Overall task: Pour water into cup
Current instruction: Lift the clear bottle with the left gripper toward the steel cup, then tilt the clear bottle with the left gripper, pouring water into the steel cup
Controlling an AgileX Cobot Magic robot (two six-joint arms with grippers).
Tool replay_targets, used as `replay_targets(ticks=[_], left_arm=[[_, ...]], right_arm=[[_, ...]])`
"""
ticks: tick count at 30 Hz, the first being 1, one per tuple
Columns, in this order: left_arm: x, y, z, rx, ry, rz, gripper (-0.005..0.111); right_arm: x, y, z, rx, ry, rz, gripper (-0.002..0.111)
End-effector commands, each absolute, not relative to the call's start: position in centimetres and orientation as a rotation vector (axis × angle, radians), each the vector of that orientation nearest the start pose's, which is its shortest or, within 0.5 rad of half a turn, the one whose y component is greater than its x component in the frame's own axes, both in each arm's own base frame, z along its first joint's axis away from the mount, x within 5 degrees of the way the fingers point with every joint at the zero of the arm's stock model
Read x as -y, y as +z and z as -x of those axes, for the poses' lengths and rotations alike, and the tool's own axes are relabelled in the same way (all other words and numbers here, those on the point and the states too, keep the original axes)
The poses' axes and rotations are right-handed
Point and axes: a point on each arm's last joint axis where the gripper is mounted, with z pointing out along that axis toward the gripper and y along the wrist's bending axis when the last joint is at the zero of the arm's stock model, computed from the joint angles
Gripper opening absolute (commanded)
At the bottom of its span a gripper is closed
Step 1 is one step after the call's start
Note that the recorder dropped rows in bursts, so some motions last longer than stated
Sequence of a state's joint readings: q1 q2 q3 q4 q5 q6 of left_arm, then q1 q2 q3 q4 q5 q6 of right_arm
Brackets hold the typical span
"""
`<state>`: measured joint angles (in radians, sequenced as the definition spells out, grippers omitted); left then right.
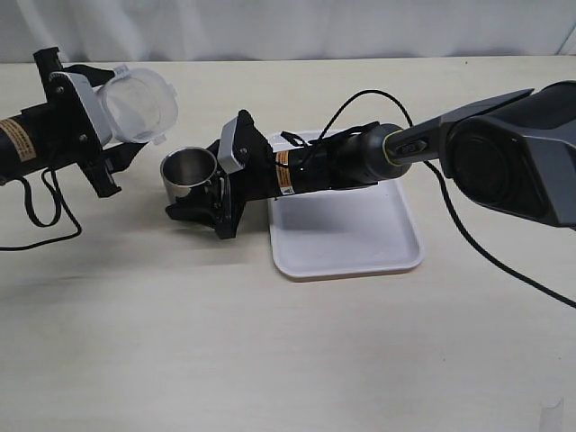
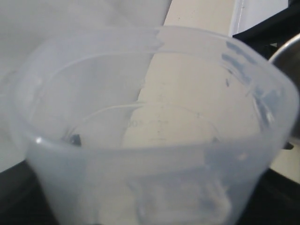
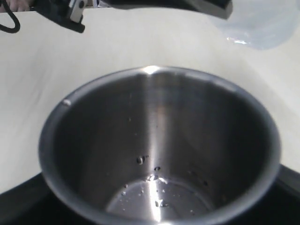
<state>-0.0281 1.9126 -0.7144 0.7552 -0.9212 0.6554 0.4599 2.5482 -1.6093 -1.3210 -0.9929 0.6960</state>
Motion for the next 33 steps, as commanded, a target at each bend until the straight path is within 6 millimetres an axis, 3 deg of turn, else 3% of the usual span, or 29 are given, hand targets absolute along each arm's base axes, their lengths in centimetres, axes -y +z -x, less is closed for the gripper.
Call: replay_targets(ticks=[1, 13, 33], left_arm=[[6.26, 14.23, -33.40, -1.243, 0.241, -1.325, 0.000], [6.37, 14.50, -33.77, -1.213, 0.254, -1.356, 0.000], [6.62, 14.27, -33.49, -1.134, 0.287, -1.458, 0.000]], right_arm=[[-28.00, 5.43, -39.96, -1.404, 1.031, 1.335, 0.004], [-28.00, 5.05, -39.49, -1.388, 1.024, 1.419, 0.004], [-27.99, 5.04, -39.55, -1.394, 1.019, 1.414, 0.004]])
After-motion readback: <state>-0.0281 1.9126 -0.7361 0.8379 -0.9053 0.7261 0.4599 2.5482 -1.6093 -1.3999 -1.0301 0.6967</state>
